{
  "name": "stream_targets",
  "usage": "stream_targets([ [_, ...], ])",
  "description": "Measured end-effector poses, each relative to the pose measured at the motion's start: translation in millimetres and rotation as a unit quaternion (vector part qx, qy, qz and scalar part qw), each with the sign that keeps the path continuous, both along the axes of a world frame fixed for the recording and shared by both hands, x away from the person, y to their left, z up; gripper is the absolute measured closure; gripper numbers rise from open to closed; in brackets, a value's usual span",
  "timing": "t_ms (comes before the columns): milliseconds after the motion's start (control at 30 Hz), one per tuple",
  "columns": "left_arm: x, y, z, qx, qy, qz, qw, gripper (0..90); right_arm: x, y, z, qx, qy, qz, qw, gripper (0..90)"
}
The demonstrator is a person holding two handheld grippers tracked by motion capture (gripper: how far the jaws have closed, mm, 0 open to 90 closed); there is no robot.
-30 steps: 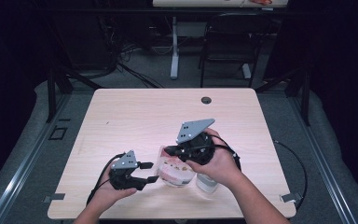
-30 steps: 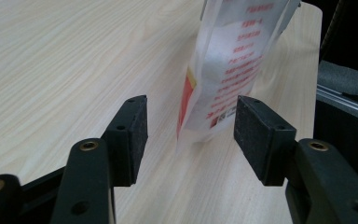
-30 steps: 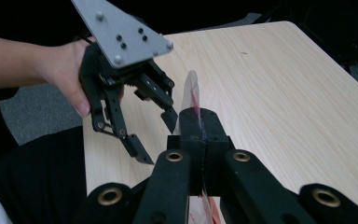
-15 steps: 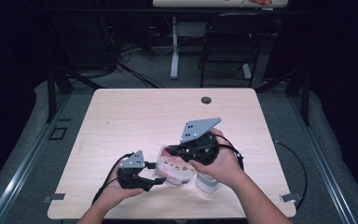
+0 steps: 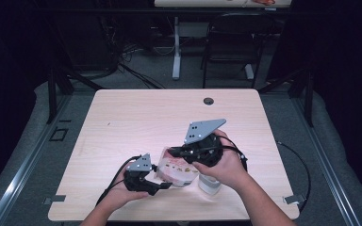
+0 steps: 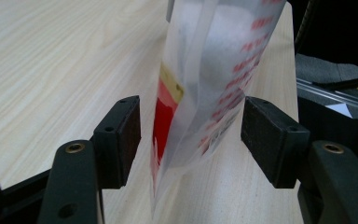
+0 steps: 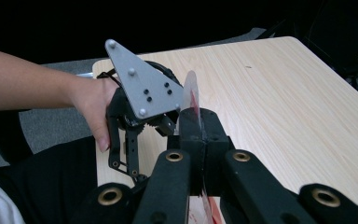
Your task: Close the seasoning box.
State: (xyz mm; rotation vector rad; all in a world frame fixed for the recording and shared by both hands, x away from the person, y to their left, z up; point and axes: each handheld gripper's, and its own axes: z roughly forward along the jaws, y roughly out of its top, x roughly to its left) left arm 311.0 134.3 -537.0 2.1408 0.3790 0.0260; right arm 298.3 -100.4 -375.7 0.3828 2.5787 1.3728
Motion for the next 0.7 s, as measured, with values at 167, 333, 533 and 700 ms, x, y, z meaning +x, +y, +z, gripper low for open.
stream_targets([
  [167, 1.1, -2.6, -4.6, 0.007, 0.005, -0.007, 0.9999, 38.2, -1.4, -0.4, 1.2, 0.004, 0.0, 0.003, 1.0, 90.0],
  [333, 1.4, -4.4, -8.5, 0.014, 0.009, -0.016, 0.9997, 41.2, -2.6, -0.3, 2.5, 0.007, -0.001, 0.006, 1.0, 90.0],
  [533, 1.2, -4.7, -9.6, 0.014, 0.02, -0.021, 0.9995, 46.8, -2.5, -0.1, 2.0, 0.006, -0.001, 0.006, 1.0, 90.0],
  [700, 1.9, -2.3, -7.8, 0.014, 0.022, -0.019, 0.9995, 52.6, -2.6, -0.2, 1.7, 0.01, 0.0, 0.009, 0.9999, 90.0],
])
